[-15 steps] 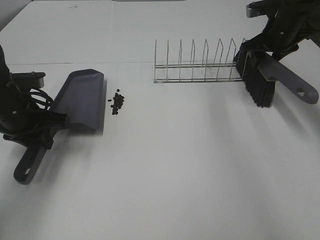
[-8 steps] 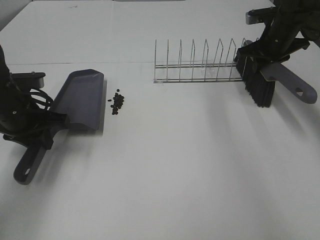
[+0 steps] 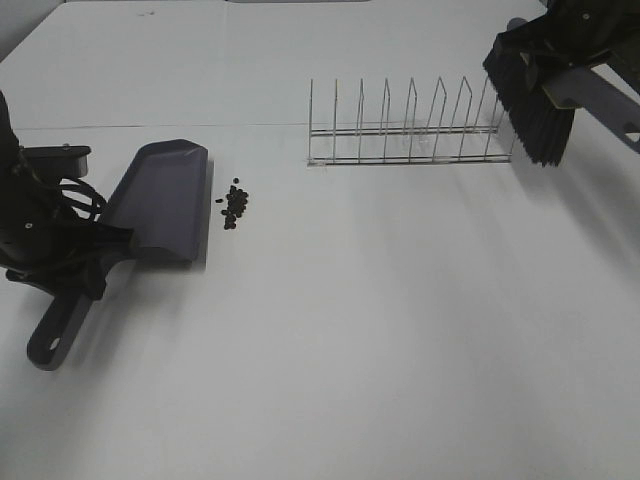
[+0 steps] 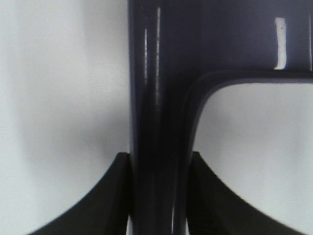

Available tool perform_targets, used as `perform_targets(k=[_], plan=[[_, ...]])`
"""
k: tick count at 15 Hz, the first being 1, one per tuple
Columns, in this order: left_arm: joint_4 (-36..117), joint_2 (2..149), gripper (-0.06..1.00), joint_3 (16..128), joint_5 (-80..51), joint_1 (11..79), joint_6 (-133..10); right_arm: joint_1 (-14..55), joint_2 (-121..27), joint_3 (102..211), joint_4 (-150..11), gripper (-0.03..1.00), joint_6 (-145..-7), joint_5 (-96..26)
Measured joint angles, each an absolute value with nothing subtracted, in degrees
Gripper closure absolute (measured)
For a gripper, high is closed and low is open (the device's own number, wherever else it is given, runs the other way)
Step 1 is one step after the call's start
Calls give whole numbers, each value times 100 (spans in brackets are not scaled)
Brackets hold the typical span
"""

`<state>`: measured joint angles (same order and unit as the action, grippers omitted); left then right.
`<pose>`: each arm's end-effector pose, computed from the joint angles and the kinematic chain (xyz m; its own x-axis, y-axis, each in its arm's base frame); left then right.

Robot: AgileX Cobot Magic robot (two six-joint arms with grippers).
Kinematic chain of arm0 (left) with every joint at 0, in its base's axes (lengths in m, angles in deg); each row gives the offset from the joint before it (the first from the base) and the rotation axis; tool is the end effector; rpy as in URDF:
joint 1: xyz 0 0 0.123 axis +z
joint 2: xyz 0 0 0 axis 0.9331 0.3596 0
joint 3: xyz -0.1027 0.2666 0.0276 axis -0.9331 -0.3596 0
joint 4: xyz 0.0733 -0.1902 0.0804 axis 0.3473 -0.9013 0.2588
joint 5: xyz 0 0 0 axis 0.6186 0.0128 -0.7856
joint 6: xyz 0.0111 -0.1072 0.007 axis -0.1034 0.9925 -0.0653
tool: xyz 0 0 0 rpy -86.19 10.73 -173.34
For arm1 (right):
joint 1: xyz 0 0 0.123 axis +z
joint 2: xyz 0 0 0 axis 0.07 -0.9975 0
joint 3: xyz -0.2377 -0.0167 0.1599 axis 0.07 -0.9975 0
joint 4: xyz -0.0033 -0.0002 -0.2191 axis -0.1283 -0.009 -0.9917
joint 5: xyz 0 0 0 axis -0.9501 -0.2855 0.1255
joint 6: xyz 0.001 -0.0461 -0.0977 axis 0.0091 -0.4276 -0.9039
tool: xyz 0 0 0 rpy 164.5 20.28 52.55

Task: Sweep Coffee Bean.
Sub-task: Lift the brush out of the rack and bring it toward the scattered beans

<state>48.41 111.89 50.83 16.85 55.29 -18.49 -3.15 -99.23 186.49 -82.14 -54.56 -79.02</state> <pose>0.3066 -0.0811 0.1317 -0.9914 -0.0032 -0.1305 0.0092 0.9955 -0.0938 0.4635 -0.0001 0.2226 -0.8901 -0.0913 -0.4466 -0.0547 0.9941 -0.0941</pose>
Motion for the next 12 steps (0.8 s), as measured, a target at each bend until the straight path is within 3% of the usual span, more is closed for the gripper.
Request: perform_targets(k=[8, 12], plan=[[5196, 11183, 68, 5083, 1989, 5529, -1843, -315, -9104, 18644, -8088, 70, -5456, -9237], [5207, 11183, 69, 5083, 2040, 5466, -1757, -184, -8382, 17607, -8042, 70, -5387, -8927]])
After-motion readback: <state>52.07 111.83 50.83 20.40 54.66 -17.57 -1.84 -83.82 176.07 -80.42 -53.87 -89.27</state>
